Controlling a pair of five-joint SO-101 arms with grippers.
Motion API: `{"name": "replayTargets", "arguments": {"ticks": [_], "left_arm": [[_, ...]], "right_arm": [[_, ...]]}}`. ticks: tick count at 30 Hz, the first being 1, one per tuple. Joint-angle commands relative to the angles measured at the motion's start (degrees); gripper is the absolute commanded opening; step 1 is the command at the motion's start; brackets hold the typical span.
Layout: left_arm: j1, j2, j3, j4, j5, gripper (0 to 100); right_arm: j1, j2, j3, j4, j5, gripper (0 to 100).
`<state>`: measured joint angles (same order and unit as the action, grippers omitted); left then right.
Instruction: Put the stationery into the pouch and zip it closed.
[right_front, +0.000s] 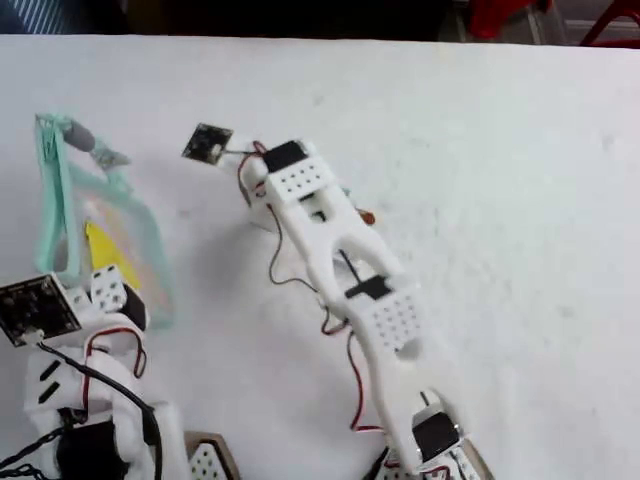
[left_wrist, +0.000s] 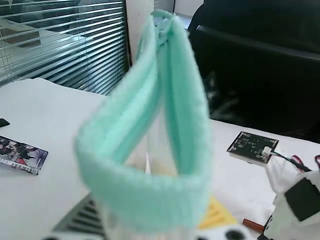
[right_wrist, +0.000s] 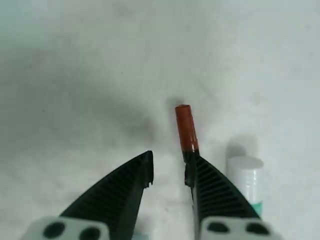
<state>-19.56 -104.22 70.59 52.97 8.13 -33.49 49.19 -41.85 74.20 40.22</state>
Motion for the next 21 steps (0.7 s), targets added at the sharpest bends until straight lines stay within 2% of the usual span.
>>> {"name": "replayTargets", "arguments": {"ticks": [1, 10, 13, 18, 21], "left_arm": [[-0.5, -0.7, -0.3, -2.2, 0.7, 2], [-0.4, -0.7, 0.7, -2.6, 0.7, 2], [-0.4, -0.7, 0.8, -2.6, 0.7, 2], [-0.4, -0.7, 0.9, -2.6, 0.7, 2], [-0.4, -0.7, 0.9, -2.6, 0.7, 2]], "right_arm": [[-0.2, 5.1, -13.5, 3.4, 0.8, 10.4], [0.0, 17.3, -35.2, 12.5, 1.1, 10.2], [1.2, 21.0, -38.8, 12.5, 1.2, 10.4], [2.1, 26.3, -40.6, 12.9, 7.3, 10.2], [2.4, 26.9, -42.2, 14.7, 7.3, 9.0]]}}
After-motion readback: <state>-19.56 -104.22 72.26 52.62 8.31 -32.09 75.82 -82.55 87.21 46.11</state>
